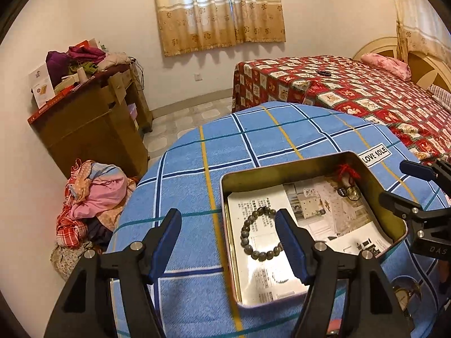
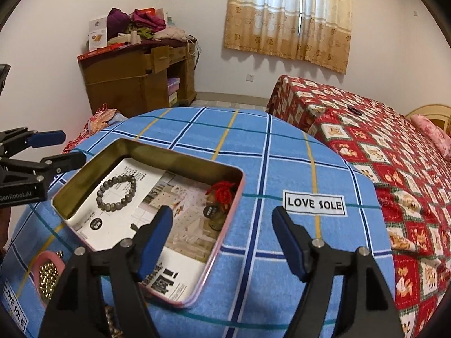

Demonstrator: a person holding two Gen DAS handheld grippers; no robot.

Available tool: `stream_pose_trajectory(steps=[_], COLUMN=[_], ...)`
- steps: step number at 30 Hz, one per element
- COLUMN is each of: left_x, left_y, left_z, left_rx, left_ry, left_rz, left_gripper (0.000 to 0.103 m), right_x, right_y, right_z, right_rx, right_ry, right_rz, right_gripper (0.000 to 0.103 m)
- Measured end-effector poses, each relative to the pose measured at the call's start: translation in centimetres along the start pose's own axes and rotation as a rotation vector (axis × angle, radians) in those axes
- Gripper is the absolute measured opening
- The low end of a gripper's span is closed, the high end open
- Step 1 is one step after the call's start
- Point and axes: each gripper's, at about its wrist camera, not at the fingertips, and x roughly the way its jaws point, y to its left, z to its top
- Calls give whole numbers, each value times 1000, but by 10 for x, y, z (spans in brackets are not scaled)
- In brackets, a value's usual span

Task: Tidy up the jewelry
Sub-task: 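Move the left gripper back to the pile over the pink bangle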

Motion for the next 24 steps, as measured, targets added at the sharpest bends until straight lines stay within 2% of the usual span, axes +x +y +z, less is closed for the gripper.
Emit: stream_pose_trajectory(steps=[16,17,24], left_x=[-24,-26,-40], left_y=[0,-1,-3], left_z=[-45,-49,-71], left_rx=[-22,-25,-31], left_ry=[37,44,54], left_rz=[-2,-4,-22], left_gripper=[69,69,69], right_x=[-21,-23,-39], right_y=[5,6,12], right_z=[-32,-34,-44], right_rx=[56,55,28], right_ry=[17,19,9], right_rz=[3,6,-10], right_gripper=[82,85,87])
